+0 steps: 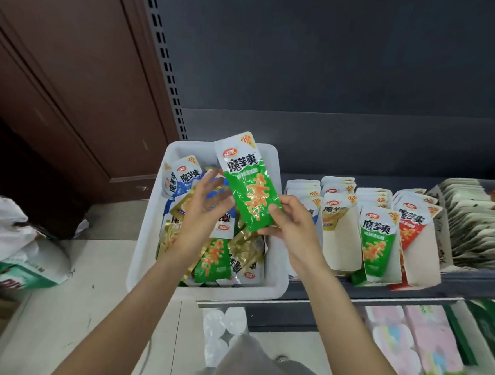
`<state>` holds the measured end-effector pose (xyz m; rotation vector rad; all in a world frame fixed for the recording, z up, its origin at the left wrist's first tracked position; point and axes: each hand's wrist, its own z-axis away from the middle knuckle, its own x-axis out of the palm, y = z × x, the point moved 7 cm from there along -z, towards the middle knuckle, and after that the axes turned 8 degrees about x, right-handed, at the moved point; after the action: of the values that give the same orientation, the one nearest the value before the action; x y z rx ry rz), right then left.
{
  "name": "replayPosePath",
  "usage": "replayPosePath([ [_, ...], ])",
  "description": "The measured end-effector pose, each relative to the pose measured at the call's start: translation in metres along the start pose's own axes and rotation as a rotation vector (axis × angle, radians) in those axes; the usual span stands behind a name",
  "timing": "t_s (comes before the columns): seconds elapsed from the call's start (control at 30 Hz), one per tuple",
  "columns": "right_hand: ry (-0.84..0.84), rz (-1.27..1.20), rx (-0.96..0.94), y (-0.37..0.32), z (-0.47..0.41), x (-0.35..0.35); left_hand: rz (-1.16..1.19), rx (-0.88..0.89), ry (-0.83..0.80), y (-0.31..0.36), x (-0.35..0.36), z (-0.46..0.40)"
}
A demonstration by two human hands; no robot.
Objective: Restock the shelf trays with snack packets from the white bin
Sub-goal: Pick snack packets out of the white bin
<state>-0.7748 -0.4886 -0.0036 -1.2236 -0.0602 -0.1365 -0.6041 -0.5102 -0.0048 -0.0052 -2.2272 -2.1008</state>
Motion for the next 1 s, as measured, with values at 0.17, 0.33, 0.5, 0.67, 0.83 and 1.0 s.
replayPosePath([
  [0.17,0.014,-0.04,0.009,0.002,0.01,-0.032,0.199,-0.047,-0.09,0.021,0.049,0.002],
  [0.33,0.286,0.264,-0.276,-0.03,0.031,-0.088,-0.22,0.253,-0.306,0.047,0.11,0.001],
  [0.5,0.505,0.462,-0.435,-0.061,0.059,-0.167,-0.498,0.369,-0.491,0.036,0.183,0.01],
  [0.67,0.66,0.771,-0.482,-0.07,0.074,-0.221,-0.542,0.443,-0.559,0.022,0.246,0.02],
  [0.83,0.706,0.942,-0.461,-0.054,0.049,-0.238,-0.878,0.621,-0.647,0.0,0.272,0.018],
  [1.0,0.586,1.149,-0.369,-0.036,0.014,-0.231,-1.208,0.74,-0.702,-0.022,0.269,0.019],
])
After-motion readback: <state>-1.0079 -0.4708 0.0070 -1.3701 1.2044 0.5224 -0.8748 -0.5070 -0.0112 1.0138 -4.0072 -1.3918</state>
